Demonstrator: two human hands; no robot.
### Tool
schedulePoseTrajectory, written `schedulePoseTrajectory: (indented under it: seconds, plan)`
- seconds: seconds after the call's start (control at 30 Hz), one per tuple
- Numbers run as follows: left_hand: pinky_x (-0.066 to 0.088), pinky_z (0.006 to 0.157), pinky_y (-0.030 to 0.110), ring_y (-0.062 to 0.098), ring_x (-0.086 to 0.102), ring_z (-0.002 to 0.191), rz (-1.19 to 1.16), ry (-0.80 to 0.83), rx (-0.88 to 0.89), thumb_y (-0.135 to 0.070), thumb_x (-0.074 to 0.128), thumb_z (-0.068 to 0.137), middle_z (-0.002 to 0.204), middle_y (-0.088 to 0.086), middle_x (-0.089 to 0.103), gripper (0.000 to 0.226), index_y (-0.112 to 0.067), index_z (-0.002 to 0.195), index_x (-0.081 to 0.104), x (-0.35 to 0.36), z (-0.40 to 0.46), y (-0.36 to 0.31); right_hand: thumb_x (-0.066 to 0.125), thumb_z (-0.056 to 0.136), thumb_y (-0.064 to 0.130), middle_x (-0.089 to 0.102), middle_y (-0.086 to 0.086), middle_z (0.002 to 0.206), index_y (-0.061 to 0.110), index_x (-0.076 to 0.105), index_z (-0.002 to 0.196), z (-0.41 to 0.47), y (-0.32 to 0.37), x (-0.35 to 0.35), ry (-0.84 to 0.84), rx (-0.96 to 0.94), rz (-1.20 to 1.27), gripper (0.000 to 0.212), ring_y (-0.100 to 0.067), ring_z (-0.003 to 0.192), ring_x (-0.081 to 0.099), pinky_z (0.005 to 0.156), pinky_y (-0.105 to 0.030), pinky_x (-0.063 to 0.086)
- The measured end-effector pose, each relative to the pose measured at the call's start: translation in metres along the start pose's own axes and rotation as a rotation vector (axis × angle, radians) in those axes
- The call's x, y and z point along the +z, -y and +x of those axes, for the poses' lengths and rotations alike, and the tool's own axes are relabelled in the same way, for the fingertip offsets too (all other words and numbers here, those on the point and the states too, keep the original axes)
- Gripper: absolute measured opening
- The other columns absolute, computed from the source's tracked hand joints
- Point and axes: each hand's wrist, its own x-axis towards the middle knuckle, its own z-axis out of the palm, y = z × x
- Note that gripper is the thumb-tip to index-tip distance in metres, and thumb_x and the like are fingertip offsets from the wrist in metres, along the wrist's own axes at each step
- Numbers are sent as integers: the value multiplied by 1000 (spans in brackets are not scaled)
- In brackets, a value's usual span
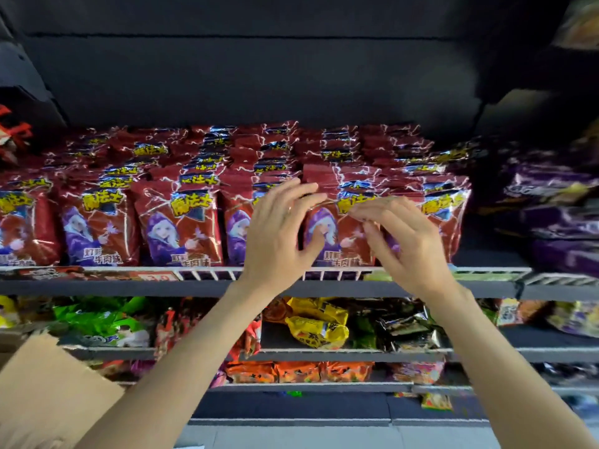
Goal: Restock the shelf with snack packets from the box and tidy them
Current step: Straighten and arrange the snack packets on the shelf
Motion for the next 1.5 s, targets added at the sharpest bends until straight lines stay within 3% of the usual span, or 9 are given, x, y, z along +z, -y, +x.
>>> schedulePoseTrajectory:
  seconds: [0.13, 0.33, 0.6, 0.7, 0.97, 1.03, 1.27, 1.37, 1.5]
  plan:
    - [29, 111, 42, 20, 45, 127, 44, 199, 129, -37, 60, 87, 130, 3, 57, 47, -14, 128, 56, 66, 31, -50, 50, 91, -2, 66, -7, 88, 1, 67, 102, -33, -69, -83, -104, 223, -179, 21, -20, 79, 57, 74, -25, 44]
    - [15, 116, 49, 22, 33, 138, 337, 405, 101, -65, 35, 87, 148, 3, 40, 73, -19, 144, 35, 135, 63, -80, 53, 85, -1, 58, -11, 126, 8, 56, 126, -40, -189, -113, 250, 390, -388, 42, -32, 114, 53, 90, -42, 50]
    - [12, 116, 47, 21, 35, 137, 472, 402, 62, -70, 35, 85, 147, 0, 41, 77, -23, 146, 30, 147, 61, -78, 51, 92, 26, 6, -8, 160, 8, 7, 152, 30, -267, -52, 736, 414, -439, 77, -22, 147, 2, 119, -40, 10]
    - [15, 115, 46, 21, 39, 134, 458, 363, 69, -66, 41, 86, 145, -1, 44, 74, -22, 145, 34, 147, 59, -78, 43, 95, 41, 5, -7, 160, 8, 1, 152, 36, -280, -40, 797, 431, -459, 78, -20, 147, -2, 119, -40, -3]
    - [22, 113, 46, 20, 41, 133, 450, 332, 57, -64, 43, 86, 143, -1, 46, 71, -20, 143, 39, 148, 57, -80, 66, 85, 36, 46, -14, 134, 4, 40, 135, -2, -244, -75, 806, 313, -731, 64, -30, 128, 38, 112, -42, 25]
    - [21, 113, 44, 21, 42, 132, 446, 325, 60, -63, 44, 87, 143, -1, 47, 71, -20, 143, 40, 148, 57, -79, 64, 86, 40, 48, -14, 129, 4, 40, 133, -13, -231, -84, 782, 309, -703, 64, -30, 122, 44, 108, -38, 30]
    - [20, 112, 42, 21, 42, 131, 442, 323, 69, -63, 44, 86, 142, 0, 48, 71, -19, 142, 41, 149, 58, -79, 55, 91, 43, 51, -7, 133, 12, 27, 148, -27, -203, -108, 684, 247, -688, 72, -30, 125, 44, 115, -44, 19]
    - [21, 111, 43, 22, 43, 131, 443, 325, 69, -63, 42, 86, 141, 1, 48, 71, -18, 141, 41, 149, 59, -80, 58, 89, 24, 57, -1, 128, 20, 41, 142, -26, -192, -113, 582, 234, -560, 55, -27, 126, 43, 115, -54, 13]
    - [24, 110, 43, 22, 43, 131, 428, 338, 63, -64, 41, 86, 141, 1, 48, 71, -18, 141, 41, 149, 60, -80, 64, 81, 3, 54, -4, 129, 16, 59, 127, -29, -182, -112, 375, 303, -172, 48, -25, 118, 46, 97, -48, 45]
